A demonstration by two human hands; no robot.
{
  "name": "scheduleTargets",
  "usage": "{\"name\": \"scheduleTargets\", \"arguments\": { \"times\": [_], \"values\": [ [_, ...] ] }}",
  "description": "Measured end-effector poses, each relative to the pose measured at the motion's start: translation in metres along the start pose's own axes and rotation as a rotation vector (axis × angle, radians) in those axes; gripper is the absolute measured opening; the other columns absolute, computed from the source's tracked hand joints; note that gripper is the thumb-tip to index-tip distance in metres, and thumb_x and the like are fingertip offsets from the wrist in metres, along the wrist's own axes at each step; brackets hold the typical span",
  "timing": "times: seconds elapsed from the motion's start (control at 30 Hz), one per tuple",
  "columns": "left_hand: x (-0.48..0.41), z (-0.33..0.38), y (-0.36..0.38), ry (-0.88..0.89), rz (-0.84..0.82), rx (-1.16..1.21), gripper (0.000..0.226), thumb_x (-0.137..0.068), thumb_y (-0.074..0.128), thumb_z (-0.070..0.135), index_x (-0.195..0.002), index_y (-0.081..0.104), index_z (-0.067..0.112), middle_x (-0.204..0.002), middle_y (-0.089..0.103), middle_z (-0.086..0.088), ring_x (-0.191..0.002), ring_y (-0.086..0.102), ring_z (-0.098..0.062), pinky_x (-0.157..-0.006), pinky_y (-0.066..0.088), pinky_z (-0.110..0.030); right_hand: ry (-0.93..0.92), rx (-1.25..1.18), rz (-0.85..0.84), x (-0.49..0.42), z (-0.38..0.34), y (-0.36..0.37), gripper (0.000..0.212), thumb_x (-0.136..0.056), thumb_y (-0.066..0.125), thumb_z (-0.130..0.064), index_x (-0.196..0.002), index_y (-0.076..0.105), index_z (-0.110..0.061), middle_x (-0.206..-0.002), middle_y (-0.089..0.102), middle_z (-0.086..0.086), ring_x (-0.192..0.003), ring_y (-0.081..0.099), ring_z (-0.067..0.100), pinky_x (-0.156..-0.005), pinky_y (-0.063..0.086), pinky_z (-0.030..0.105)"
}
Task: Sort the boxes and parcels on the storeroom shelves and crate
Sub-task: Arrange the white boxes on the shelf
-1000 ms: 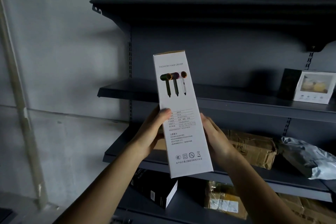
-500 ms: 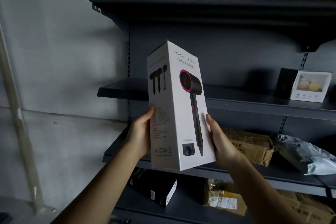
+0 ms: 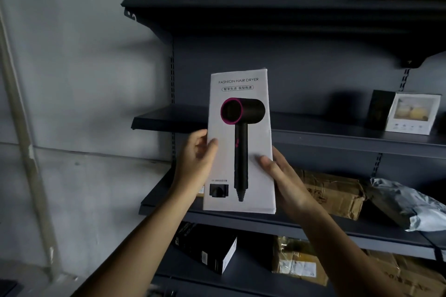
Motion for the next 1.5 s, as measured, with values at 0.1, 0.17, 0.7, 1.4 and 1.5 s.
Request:
{"name": "scheduleTargets", "arguments": {
  "times": [0.1, 0.17, 0.7, 1.4, 1.5],
  "values": [
    [-0.001, -0.007, 0.010, 0.000, -0.081, -0.145, 0.064, -0.085, 0.069, 0.034, -0.142, 0.040, 0.025, -0.130, 0.052, 0.007, -0.107, 0.054, 0.001, -0.094, 0.046, -0.021, -0.046, 0.042, -0.003, 0.004, -0.011, 0.004, 0.054, -0.091, 0.057, -0.050, -0.137, 0.046, -0.025, -0.118, 0.066, 0.000, -0.107, 0.067, 0.017, -0.082, 0.057, 0.031],
    [0.001, -0.013, 0.013, -0.031, -0.142, -0.186, 0.087, -0.080, 0.073, 0.042, -0.151, 0.023, 0.030, -0.144, 0.040, 0.007, -0.125, 0.046, -0.007, -0.103, 0.039, -0.027, -0.049, 0.037, 0.016, 0.005, -0.016, 0.005, 0.052, -0.086, 0.058, -0.046, -0.132, 0.049, -0.024, -0.108, 0.069, -0.004, -0.097, 0.069, 0.012, -0.073, 0.056, 0.023],
    [0.009, -0.027, 0.030, -0.235, -0.343, 0.025, 0.050, -0.077, 0.065, 0.058, -0.114, 0.059, 0.024, -0.108, 0.071, 0.006, -0.099, 0.068, -0.012, -0.083, 0.053, -0.029, -0.122, 0.097, 0.132, -0.001, -0.029, 0.007, 0.030, -0.096, 0.053, -0.037, -0.122, 0.060, -0.025, -0.112, 0.070, 0.004, -0.094, 0.071, 0.015, -0.071, 0.055, 0.023],
    [-0.006, -0.034, 0.010, -0.351, -0.094, 0.634, 0.026, -0.104, 0.034, 0.020, -0.116, 0.057, 0.021, -0.095, 0.070, 0.001, -0.081, 0.068, -0.013, -0.069, 0.055, -0.024, 0.149, -0.105, 0.010, -0.008, -0.005, 0.011, 0.049, -0.095, 0.044, -0.053, -0.129, 0.059, -0.021, -0.115, 0.072, 0.004, -0.102, 0.069, 0.021, -0.078, 0.055, 0.033],
    [-0.013, -0.027, 0.001, -0.309, -0.048, 0.476, 0.028, -0.103, 0.035, 0.015, -0.123, 0.053, 0.021, -0.100, 0.065, -0.001, -0.089, 0.062, -0.022, -0.067, 0.052, -0.025, 0.179, -0.107, -0.020, -0.009, -0.007, 0.010, 0.066, -0.086, 0.047, -0.068, -0.133, 0.057, -0.022, -0.124, 0.067, 0.006, -0.119, 0.060, 0.028, -0.098, 0.046, 0.046]
  ]
}}
Point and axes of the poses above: each hand's wrist, its own x-axis away from the middle knuckle, its own y-axis out of the palm, z = x × y, the point moved 10 cm from there along -x, towards the middle knuckle
